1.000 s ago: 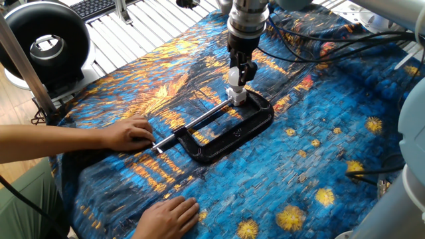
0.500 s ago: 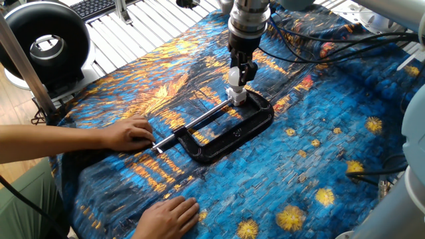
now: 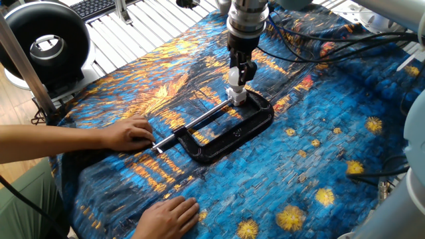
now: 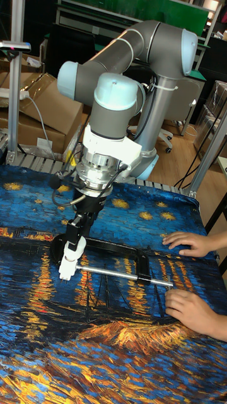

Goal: Install the light bulb by rotating it

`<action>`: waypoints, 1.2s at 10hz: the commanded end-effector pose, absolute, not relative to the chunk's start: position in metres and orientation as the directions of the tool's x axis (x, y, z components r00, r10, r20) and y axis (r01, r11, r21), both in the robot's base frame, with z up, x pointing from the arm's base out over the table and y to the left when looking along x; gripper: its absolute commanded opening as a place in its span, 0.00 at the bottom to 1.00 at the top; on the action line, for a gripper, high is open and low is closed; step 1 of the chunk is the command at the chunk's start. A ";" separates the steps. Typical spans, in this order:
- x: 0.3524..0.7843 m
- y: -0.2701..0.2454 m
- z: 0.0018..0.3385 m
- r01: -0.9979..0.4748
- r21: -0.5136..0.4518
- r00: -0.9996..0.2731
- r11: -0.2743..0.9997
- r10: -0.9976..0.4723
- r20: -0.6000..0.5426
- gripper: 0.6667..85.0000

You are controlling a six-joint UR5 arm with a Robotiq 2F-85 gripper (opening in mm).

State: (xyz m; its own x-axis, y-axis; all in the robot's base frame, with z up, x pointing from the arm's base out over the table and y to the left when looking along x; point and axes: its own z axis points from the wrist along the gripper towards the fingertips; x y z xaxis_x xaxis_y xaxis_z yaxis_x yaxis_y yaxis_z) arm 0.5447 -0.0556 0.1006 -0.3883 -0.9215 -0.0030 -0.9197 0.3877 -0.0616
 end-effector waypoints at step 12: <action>0.542 -0.061 0.094 -0.958 -0.009 -0.287 0.286 -0.957 0.033 0.74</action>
